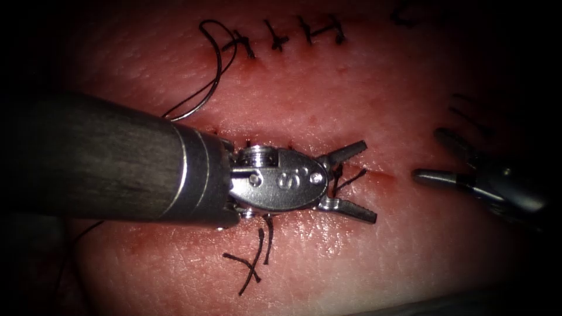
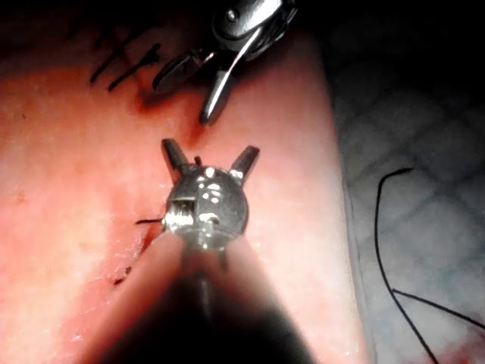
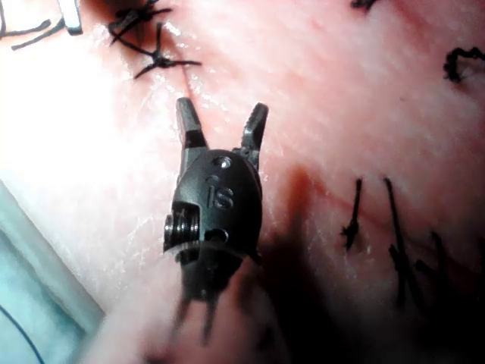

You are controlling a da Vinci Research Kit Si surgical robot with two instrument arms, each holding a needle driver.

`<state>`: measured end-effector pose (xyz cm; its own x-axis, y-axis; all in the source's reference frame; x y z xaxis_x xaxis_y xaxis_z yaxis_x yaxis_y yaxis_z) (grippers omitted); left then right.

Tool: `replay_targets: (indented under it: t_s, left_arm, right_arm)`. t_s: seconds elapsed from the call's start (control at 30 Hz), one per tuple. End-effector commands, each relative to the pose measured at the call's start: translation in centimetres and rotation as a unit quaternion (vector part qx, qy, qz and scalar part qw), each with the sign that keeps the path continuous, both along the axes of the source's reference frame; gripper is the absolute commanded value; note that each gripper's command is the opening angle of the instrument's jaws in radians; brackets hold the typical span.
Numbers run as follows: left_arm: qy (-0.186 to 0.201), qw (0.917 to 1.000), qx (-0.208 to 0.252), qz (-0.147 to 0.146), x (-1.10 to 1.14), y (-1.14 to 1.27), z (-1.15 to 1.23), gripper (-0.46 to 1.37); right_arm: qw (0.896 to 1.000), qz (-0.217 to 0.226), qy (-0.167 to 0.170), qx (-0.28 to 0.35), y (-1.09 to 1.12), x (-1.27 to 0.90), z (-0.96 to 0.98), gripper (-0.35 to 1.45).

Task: Wound Closure
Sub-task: Pick up short end of suture

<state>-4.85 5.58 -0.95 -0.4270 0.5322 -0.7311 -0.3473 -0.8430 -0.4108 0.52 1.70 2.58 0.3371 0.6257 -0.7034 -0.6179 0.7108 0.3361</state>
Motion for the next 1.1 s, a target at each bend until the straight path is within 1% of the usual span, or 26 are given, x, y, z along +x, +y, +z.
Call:
replay_targets:
  t_s: [0.03,0.1,0.2,0.3,0.43,0.5,0.63,0.67,0.7,0.77,0.8,0.83,0.9,0.93,0.97,1.1]
  left_arm:
    - [0.007,0.9999,0.010,0.007,-0.01,0.02,0.02,0.55]
    - [0.011,0.9998,0.016,0.007,-0.01,0.05,0.05,0.54]
    - [0.012,0.9994,0.032,-0.001,0.00,0.09,0.11,0.51]
    - [0.016,0.9992,0.038,0.000,0.00,0.09,0.13,0.48]
    - [0.037,0.9976,0.058,0.015,-0.01,0.07,0.17,0.49]
    - [0.042,0.9965,0.070,0.018,-0.03,0.04,0.21,0.46]
    - [0.037,0.9961,0.077,0.023,-0.06,0.02,0.26,0.27]
    - [0.037,0.9960,0.079,0.021,-0.06,0.02,0.26,0.25]
    - [0.036,0.9959,0.080,0.023,-0.07,0.01,0.27,0.15]
    - [0.033,0.9957,0.082,0.027,-0.08,0.02,0.28,-0.23]
    - [0.031,0.9956,0.084,0.028,-0.09,0.05,0.27,-0.35]
    - [0.029,0.9957,0.083,0.031,-0.09,0.06,0.27,-0.35]
    - [0.017,0.9959,0.074,0.049,-0.08,0.10,0.26,-0.35]
    - [0.016,0.9961,0.071,0.050,-0.08,0.11,0.25,-0.35]
    - [0.015,0.9964,0.060,0.059,-0.07,0.12,0.24,-0.35]
    - [0.014,0.9964,0.048,0.068,-0.05,0.13,0.24,-0.35]
  right_arm:
    - [1.000,-0.002,0.001,0.000,-0.01,0.00,0.00,1.04]
    - [1.000,-0.003,0.001,0.001,-0.01,0.00,0.00,1.04]
    - [1.000,-0.004,0.000,0.002,-0.02,0.00,0.01,1.04]
    - [1.000,-0.004,0.000,0.002,-0.02,0.00,0.01,1.04]
    - [1.000,-0.004,0.000,0.001,-0.02,0.00,0.01,1.03]
    - [1.000,-0.004,0.000,0.001,-0.03,0.00,0.01,1.03]
    - [1.000,-0.005,0.001,-0.001,-0.05,0.00,0.03,1.03]
    - [1.000,-0.005,0.001,-0.001,-0.05,0.00,0.03,1.03]
    - [1.000,-0.005,0.001,-0.001,-0.05,0.00,0.03,1.03]
    - [1.000,-0.005,0.000,0.000,-0.06,0.00,0.04,1.03]
    - [1.000,-0.006,0.000,-0.001,-0.06,-0.01,0.04,1.03]
    - [1.000,-0.006,0.000,-0.001,-0.06,-0.01,0.04,1.02]
    - [1.000,-0.006,0.000,-0.001,-0.06,-0.01,0.04,1.03]
    - [1.000,-0.006,0.000,-0.001,-0.06,-0.01,0.04,1.02]
    - [1.000,-0.006,0.000,-0.001,-0.06,-0.01,0.04,1.02]
    - [1.000,-0.006,0.000,-0.001,-0.06,-0.01,0.04,1.02]
